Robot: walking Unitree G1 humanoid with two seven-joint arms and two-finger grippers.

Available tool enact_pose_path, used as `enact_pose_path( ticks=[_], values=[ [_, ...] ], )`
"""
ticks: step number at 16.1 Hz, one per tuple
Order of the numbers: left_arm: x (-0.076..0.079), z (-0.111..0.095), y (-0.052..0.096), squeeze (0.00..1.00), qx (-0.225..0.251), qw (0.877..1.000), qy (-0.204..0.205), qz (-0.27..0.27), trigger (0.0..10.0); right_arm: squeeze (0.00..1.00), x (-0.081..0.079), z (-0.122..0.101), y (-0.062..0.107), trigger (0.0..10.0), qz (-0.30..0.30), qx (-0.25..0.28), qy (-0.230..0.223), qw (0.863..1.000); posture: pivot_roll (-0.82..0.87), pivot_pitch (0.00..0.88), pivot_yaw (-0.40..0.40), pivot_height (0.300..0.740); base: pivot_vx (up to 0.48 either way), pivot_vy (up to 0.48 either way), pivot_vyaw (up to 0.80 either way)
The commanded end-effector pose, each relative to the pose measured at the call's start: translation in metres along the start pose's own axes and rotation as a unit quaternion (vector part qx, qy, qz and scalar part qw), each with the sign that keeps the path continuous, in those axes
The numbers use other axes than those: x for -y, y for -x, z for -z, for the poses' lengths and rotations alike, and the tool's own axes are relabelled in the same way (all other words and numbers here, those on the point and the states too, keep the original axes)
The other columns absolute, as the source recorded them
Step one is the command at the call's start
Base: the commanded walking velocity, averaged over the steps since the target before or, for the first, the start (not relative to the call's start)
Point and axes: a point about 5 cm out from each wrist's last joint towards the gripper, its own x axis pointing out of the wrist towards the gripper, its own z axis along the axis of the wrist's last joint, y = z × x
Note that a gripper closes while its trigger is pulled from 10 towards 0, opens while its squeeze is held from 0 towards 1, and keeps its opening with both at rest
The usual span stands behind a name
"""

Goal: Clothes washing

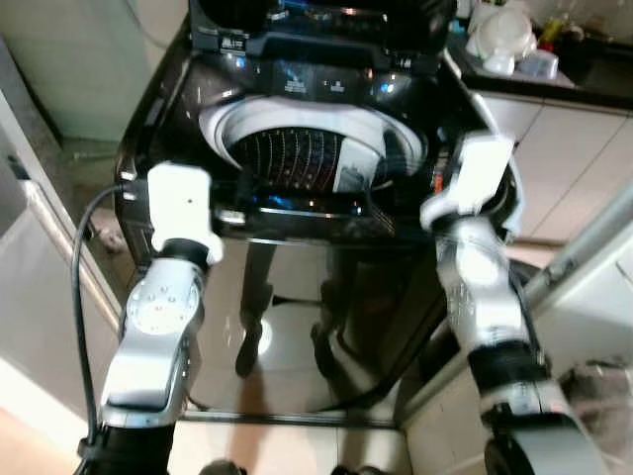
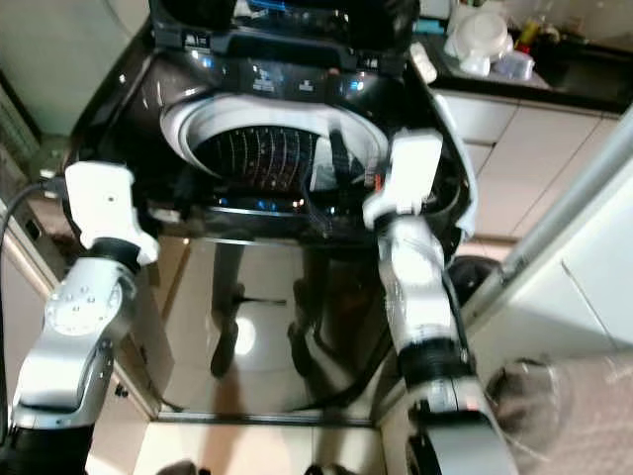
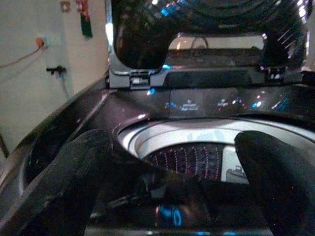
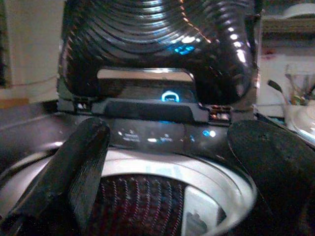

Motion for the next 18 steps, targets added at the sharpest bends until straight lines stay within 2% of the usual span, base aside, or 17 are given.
enact_pose_path(
  ticks=[1, 3, 4, 5, 7, 9, 13, 16, 17, 18],
  values=[
    [0.006, -0.005, -0.005, 0.0, 0.012, 1.0, -0.005, 0.004, 10.0, 0.0, 0.001, 0.0, 0.001, 10.0, 0.009, -0.006, 0.007, 1.0, -0.01, 0.0, -0.079, 0.74, 0.0, 0.0, 0.0],
    [0.004, -0.002, -0.007, 0.0, 0.008, 1.0, 0.001, 0.002, 10.0, 0.0, -0.002, -0.002, 0.004, 10.0, 0.013, -0.011, -0.008, 1.0, -0.01, 0.0, -0.068, 0.74, 0.0, 0.0, 0.0],
    [0.0, 0.006, -0.01, 0.0, -0.008, 1.0, 0.01, -0.009, 10.0, 0.0, 0.005, 0.003, 0.013, 10.0, 0.034, -0.027, -0.011, 0.999, -0.02, 0.0, -0.061, 0.74, 0.0, 0.0, 0.0],
    [0.0, 0.008, -0.011, 0.0, -0.01, 1.0, 0.01, -0.009, 10.0, 0.0, 0.006, 0.005, 0.015, 10.0, 0.037, -0.03, -0.009, 0.999, -0.02, 0.0, -0.06, 0.74, 0.0, 0.0, 0.0],
    [0.001, 0.009, -0.013, 0.0, -0.011, 1.0, 0.016, -0.001, 10.0, 0.0, 0.001, 0.006, 0.013, 10.0, 0.036, -0.035, -0.012, 0.999, -0.04, 0.0, -0.046, 0.74, -0.345, 0.0, 0.0],
    [0.001, 0.011, -0.016, 0.0, -0.014, 1.0, 0.024, 0.002, 10.0, 0.0, -0.002, 0.017, 0.008, 10.0, 0.025, -0.07, -0.014, 0.997, -0.04, 0.0, -0.045, 0.74, -0.311, 0.0, 0.0],
    [0.001, 0.012, -0.017, 0.0, -0.011, 1.0, 0.029, 0.005, 10.0, 0.0, -0.005, 0.023, 0.007, 10.0, 0.016, -0.086, -0.003, 0.996, -0.03, 0.0, -0.05, 0.74, -0.312, 0.0, 0.0],
    [0.001, 0.012, -0.017, 0.0, -0.009, 0.999, 0.032, 0.007, 10.0, 0.0, -0.008, 0.027, 0.005, 10.0, 0.004, -0.098, 0.005, 0.995, -0.04, 0.0, -0.051, 0.74, 0.0, 0.0, -0.2],
    [0.001, 0.016, -0.017, 0.0, -0.02, 0.999, 0.043, 0.009, 10.0, 0.0, -0.008, 0.027, 0.005, 10.0, 0.001, -0.096, 0.01, 0.995, -0.04, 0.0, -0.05, 0.74, 0.0, 0.289, -0.56],
    [0.002, 0.015, -0.017, 0.0, -0.015, 0.999, 0.037, 0.016, 10.0, 0.0, -0.007, 0.028, 0.005, 10.0, 0.003, -0.096, 0.007, 0.995, -0.04, 0.0, -0.049, 0.74, 0.0, 0.428, -0.56]
  ],
)
